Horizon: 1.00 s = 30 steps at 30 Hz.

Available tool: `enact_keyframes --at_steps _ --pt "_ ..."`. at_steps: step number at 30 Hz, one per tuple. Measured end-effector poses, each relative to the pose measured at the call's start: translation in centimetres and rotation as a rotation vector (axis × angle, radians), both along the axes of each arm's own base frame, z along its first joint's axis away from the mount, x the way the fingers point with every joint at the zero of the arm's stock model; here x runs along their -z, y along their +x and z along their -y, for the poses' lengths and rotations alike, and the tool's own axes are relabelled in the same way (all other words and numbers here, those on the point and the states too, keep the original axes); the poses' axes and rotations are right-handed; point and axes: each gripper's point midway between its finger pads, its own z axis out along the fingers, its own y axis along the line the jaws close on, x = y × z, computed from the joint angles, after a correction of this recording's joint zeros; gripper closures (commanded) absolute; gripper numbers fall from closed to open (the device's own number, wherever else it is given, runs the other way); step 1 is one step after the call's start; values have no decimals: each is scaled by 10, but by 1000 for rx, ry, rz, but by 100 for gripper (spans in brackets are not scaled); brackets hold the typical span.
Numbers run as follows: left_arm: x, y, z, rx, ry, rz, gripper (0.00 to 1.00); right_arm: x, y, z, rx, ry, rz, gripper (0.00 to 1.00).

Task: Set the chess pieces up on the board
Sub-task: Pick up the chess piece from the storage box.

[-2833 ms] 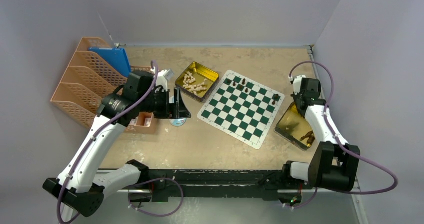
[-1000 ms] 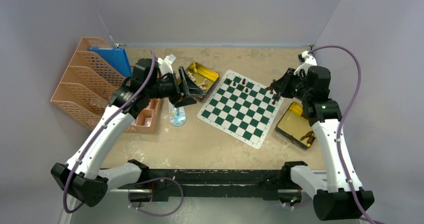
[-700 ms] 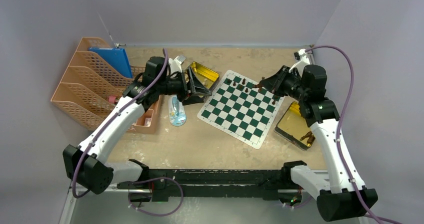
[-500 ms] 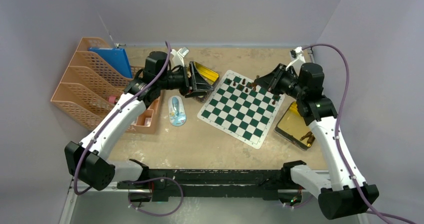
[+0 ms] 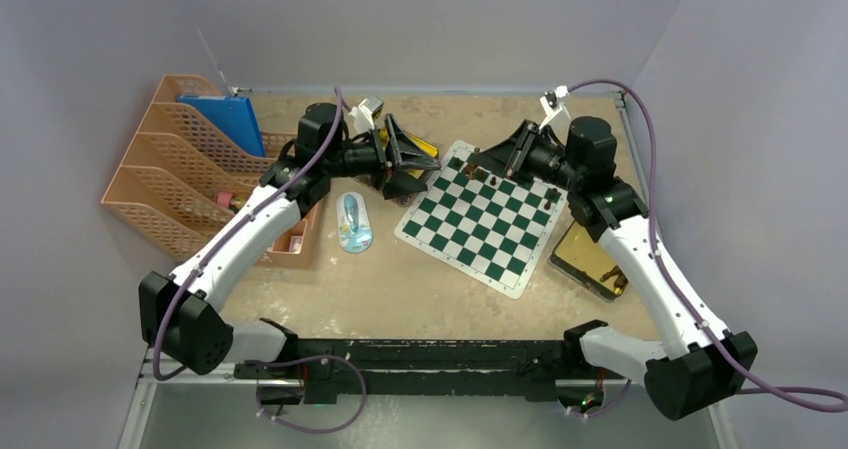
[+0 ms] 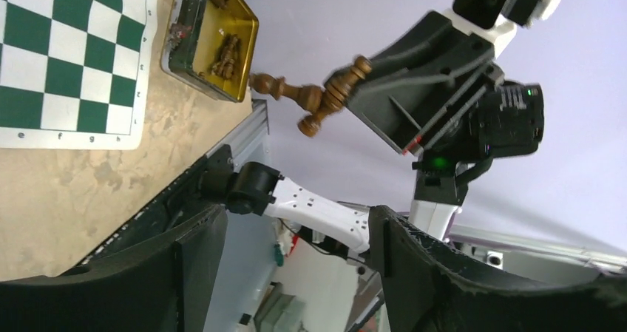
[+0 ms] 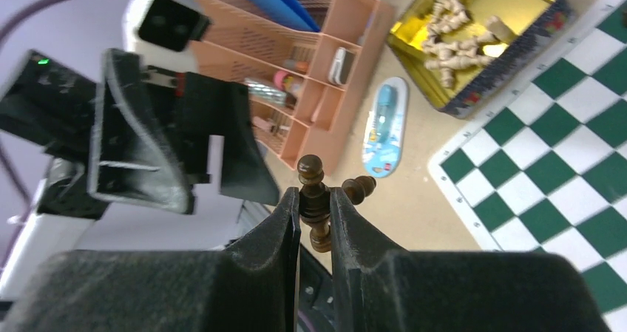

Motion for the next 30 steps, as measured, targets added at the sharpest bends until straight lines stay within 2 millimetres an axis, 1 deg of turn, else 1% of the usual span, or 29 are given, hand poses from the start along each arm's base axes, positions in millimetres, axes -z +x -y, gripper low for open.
enact_keyframes --at_steps 4,9,13,18,21,24,30 --pt "0 5 6 -11 -33 -95 29 -21 -3 -9 -24 61 27 98" --pt "6 15 14 -29 -97 -213 28 -44 -8 -17 -57 119 48 98" --pt "-2 24 20 -29 -161 -249 26 -56 -12 -23 -82 161 53 98" --pt "-21 29 24 -28 -250 -279 27 -65 -16 -29 -100 196 52 98" --pt "-28 29 25 -29 -290 -302 27 -70 -18 -32 -116 212 51 98" --pt "-32 28 26 -25 -325 -322 27 -73 -20 -34 -124 223 52 99" --pt "-30 27 28 -33 -365 -383 30 -78 -21 -36 -128 246 46 99"
